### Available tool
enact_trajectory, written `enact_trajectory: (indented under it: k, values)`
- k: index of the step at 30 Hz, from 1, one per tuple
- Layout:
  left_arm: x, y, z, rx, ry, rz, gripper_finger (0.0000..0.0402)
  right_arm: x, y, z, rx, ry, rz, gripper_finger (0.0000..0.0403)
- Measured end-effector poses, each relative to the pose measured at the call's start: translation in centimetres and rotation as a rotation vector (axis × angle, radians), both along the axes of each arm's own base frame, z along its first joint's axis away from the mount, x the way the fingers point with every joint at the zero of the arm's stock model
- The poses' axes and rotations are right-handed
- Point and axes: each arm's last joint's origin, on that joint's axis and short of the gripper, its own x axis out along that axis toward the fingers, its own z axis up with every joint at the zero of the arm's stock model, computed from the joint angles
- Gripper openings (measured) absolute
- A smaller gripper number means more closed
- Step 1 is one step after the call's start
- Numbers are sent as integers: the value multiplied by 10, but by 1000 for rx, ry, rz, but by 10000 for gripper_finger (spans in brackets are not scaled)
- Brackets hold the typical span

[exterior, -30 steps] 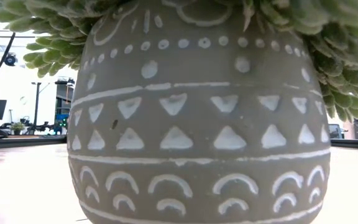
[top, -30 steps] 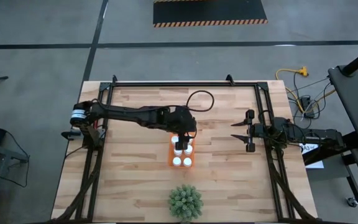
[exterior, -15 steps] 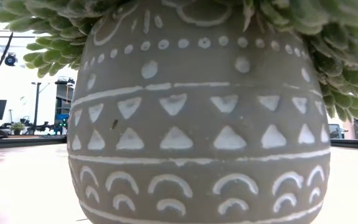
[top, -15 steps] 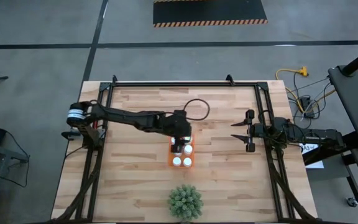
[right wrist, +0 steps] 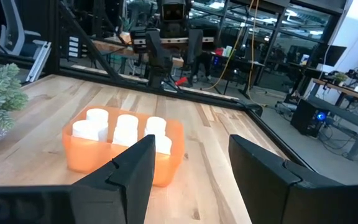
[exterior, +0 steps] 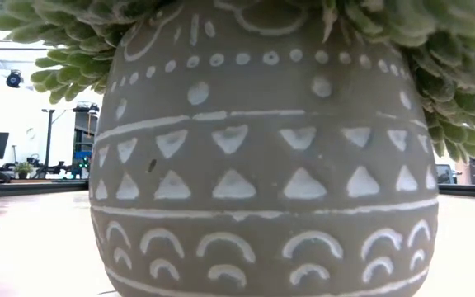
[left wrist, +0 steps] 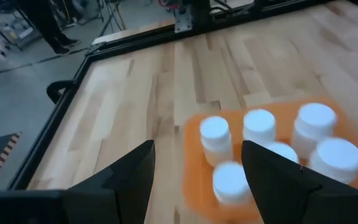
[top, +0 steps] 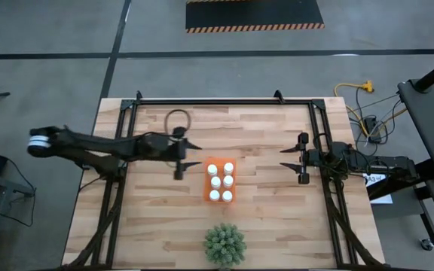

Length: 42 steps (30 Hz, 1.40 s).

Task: Pick and place pill bottles into a basket
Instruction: Return to Home Position

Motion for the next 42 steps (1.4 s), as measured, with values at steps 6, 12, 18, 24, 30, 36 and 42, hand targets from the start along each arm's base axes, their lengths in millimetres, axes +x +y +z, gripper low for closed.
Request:
enact_trajectory:
  k: [6, 12, 18, 24, 30, 36, 42]
  values:
    - [-40, -2, -13, 1, -57, 2, 222, 0, 0, 0, 0, 0, 0, 194]
    - [-60, -3, -21, 2, -88, -1, 222, 0, 0, 0, 0, 0, 0, 194]
    - [-73, -4, -15, 14, -204, -39, 222, 0, 0, 0, 0, 0, 0, 194]
    - [-96, -13, -16, 89, -331, -306, 222, 0, 0, 0, 0, 0, 0, 194]
    - [-115, -12, -12, 43, -372, -239, 222, 0, 0, 0, 0, 0, 0, 194]
    - [-135, -10, -14, -16, -358, -137, 222, 0, 0, 0, 0, 0, 0, 194]
    - [-153, -11, -15, -27, -365, -134, 222, 0, 0, 0, 0, 0, 0, 194]
